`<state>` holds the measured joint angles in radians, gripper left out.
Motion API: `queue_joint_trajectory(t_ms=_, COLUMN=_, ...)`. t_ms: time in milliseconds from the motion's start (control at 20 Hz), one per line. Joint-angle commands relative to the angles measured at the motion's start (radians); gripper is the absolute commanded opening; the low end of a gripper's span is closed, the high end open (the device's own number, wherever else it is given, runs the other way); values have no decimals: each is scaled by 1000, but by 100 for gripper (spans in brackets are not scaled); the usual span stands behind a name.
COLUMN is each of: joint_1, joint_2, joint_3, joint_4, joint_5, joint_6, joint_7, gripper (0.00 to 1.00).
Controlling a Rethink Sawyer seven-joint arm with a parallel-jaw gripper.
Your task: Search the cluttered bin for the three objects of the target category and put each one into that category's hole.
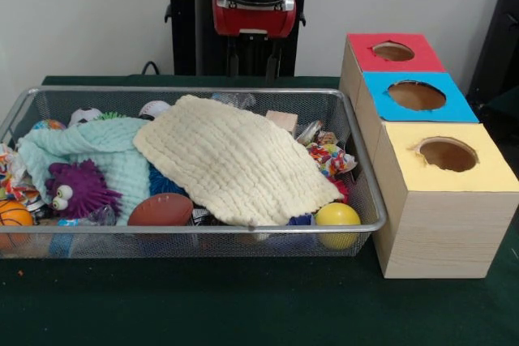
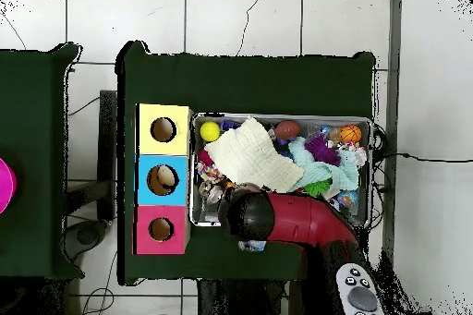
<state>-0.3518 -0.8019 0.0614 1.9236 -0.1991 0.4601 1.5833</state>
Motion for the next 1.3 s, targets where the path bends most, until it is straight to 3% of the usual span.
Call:
queue_joint_trajectory(t_ms=50, joint_1=-3, joint_2=-70, joint_3=67, joint_4=158, joint_5=-35, joint_6=-44, joint_7=64, gripper=100)
queue_joint_trajectory(t_ms=500, joint_1=-14, joint_2=-117, joint_3=66, joint_4=208, joint_5=-26, joint_6=-35, joint_7=61, gripper=100)
queue_joint_trajectory(t_ms=750, joint_1=-14, joint_2=-196, joint_3=51, joint_4=295, joint_5=-18, joint_6=-45, joint_7=75, gripper=100)
queue_joint_trajectory(t_ms=900, joint_1=-49, joint_2=-187, joint_3=63, joint_4=330, joint_5=-34, joint_6=-99, joint_7=63, gripper=100)
queue_joint_trajectory(t_ms=1300, joint_1=-96, joint_2=-74, joint_3=73, joint_4=308, joint_5=-91, joint_6=-206, joint_7=56, gripper=100)
